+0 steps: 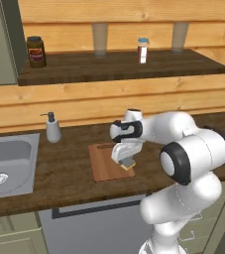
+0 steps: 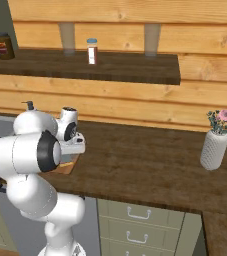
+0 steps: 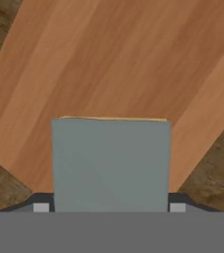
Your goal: Pick up the sponge from the counter and clean the cutting board by briefly scrubbing or pressing down on the cutting board. Once finished, release the sponge.
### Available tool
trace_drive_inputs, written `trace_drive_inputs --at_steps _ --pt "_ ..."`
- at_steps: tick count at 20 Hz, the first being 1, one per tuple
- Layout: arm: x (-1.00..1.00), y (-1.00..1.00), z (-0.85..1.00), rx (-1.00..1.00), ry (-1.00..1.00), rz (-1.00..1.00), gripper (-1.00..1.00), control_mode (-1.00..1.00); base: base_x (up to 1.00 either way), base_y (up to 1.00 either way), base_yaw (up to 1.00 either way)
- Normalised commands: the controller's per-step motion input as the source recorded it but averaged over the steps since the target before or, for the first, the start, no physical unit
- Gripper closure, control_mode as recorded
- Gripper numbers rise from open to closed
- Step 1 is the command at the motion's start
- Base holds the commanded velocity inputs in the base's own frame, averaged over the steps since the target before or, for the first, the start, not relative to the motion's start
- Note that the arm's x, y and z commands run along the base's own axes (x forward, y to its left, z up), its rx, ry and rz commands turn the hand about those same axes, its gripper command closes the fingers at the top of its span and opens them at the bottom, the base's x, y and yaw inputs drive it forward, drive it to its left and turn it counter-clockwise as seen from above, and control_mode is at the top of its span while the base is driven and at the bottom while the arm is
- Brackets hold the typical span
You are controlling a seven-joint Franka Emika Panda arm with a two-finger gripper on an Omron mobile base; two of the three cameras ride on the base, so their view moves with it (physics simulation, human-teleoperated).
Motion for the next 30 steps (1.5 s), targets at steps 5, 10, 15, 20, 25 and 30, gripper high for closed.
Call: trace_drive_inputs --at_steps 5,10,15,20,25,30 --pt "-0.08 0.05 -0.41 0.0 0.0 -0.03 1.0 -1.0 0.0 0.0 0.0" --pt "0.0 0.06 -0.4 0.0 -0.01 -0.05 1.0 -1.0 0.0 0.0 0.0" --pt "0.06 0.0 -0.17 0.0 -0.01 -0.1 1.0 -1.0 0.0 0.0 0.0" --pt "0.23 0.09 0.0 0.0 -0.02 -0.12 1.0 -1.0 0.0 0.0 0.0" --pt "0.43 0.25 0.03 0.0 -0.03 -0.1 1.0 -1.0 0.0 0.0 0.0" --pt "0.5 0.21 0.06 0.0 -0.03 -0.11 1.0 -1.0 0.0 0.0 0.0"
